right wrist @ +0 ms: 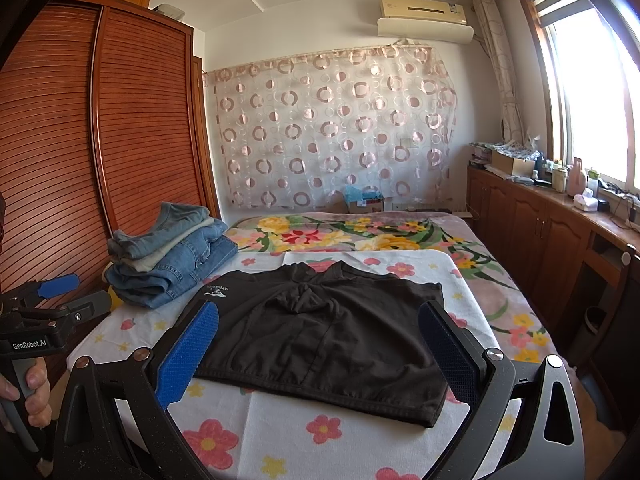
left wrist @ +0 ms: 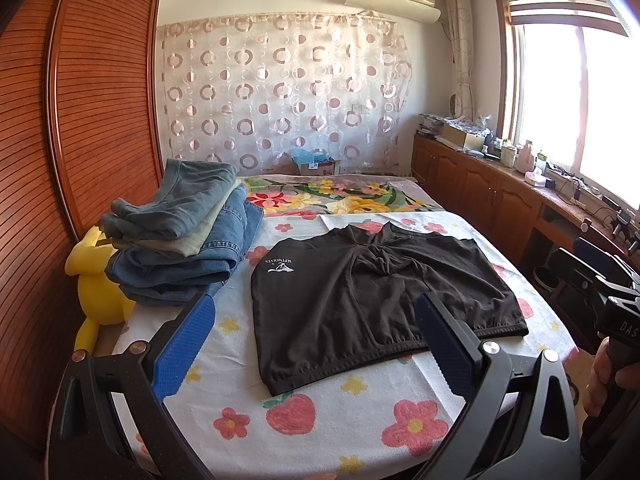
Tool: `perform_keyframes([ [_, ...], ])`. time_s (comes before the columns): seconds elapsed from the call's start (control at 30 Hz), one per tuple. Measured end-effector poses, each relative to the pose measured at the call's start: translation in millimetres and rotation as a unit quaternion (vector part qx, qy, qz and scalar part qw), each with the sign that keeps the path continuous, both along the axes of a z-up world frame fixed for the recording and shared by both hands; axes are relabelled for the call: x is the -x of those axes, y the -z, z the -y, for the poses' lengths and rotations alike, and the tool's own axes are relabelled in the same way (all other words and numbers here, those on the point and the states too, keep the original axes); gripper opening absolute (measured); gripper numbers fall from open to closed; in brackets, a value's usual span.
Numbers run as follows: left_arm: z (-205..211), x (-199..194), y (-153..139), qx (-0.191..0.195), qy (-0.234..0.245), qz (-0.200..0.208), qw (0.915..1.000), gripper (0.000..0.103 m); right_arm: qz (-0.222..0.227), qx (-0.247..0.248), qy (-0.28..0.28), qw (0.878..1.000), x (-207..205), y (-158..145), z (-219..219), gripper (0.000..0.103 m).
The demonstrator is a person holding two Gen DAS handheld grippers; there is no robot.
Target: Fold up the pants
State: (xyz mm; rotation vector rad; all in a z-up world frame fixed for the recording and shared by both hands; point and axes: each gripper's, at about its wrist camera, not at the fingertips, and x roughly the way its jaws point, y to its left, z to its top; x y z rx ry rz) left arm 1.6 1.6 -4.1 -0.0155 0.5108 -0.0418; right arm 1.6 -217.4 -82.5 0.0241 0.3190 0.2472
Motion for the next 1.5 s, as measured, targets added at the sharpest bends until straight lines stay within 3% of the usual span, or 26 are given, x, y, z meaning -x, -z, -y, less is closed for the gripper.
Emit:
perform_keyframes([
  [0.43,9,-8,12,-0.005,0.009,-0.012,0.9999,0.1,-0.012,0.001,0.007,1.0,-9,6,4,0.1],
  [0.67,16,-31,27,-0.018,0.031,-0.025,0.999,0.101,-0.018,0.015,0.013,1.0,-23,6,11,0.1],
  [0.87,17,-54,32,0.001,0.055,-0.04,0.9977,0.1,-0.019,0.032,0.018,0.999,-33,1,15,0.1],
  [1.1,23,-82,38,-0.002,0.077,-0.049,0.9958,0.1,-0.026,0.046,0.018,0.998,-48,1,21,0.098],
  [1.23,28,-96,42,-0.006,0.097,-0.053,0.9939,0.1,-0.053,0.023,0.001,0.998,-67,0,30,0.095],
  [1.5,45,-108,41,-0.006,0.133,-0.055,0.9896,0.1,-0.093,0.028,0.001,0.995,-110,-6,51,0.086],
])
